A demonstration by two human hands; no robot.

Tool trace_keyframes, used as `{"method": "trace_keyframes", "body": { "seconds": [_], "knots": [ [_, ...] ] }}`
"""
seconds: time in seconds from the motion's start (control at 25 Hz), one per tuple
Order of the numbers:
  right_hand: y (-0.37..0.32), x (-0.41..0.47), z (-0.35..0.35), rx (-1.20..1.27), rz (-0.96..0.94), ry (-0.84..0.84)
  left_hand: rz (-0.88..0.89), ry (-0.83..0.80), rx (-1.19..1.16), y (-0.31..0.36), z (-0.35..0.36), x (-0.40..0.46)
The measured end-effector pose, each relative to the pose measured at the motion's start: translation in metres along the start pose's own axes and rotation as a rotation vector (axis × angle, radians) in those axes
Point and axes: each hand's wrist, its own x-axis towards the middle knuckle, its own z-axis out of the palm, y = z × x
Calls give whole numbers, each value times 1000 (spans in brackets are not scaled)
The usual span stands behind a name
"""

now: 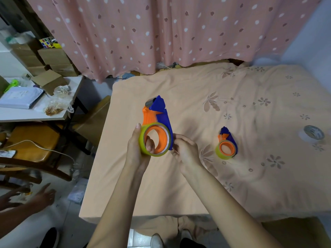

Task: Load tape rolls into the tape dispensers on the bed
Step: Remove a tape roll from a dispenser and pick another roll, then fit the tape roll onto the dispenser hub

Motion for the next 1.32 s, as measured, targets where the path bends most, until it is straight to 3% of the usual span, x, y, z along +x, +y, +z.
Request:
{"method": "trace_keyframes", "body": {
  "seconds": [0.36, 0.64, 0.96, 1.16, 1.32],
  "knots": [
    [-18, -2, -26, -340, -327, -64, -60, 37, -153, -10, 27, 9],
    [-33, 16, -48, -777, -656, 161, -135, 63, -167, -29, 61, 13],
    [-29, 42, -65, -850, -538, 239, -257, -22, -99, -46, 76, 20],
    [-17, 66, -66, -904, -450, 275, -291, -236, 179, -57, 55, 40],
    [-7, 81, -64, -953, -411, 306, -306, -125, 548, -62, 37, 67]
  ]
}}
